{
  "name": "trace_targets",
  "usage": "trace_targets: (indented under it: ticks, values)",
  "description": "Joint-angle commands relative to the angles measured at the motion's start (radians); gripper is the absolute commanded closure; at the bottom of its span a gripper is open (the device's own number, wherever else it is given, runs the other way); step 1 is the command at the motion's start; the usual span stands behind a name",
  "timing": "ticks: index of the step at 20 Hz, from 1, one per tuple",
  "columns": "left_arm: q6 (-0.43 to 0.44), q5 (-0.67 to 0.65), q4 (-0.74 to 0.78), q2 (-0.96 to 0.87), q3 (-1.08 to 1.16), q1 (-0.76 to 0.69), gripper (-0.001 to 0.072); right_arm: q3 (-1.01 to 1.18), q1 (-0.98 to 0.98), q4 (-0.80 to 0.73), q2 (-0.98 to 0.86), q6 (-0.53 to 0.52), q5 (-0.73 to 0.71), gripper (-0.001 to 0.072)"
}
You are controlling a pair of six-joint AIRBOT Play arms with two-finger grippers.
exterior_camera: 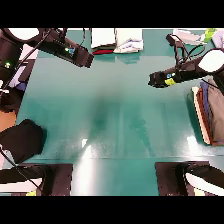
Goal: Fold the shirts.
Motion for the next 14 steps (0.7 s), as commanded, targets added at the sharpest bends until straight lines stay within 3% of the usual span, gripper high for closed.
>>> trace_targets:
  ticks: [1, 14]
  values:
    - [0.000, 0.000, 0.000, 0.000, 0.000, 0.000, 0.0685, 0.001, 0.001, 0.000, 0.000, 0.000, 0.000, 0.0693]
    - [-0.001, 0.033, -0.008, 0.000, 0.000, 0.000, 0.0684, 0.000, 0.001, 0.001, 0.000, 0.000, 0.004, 0.0693]
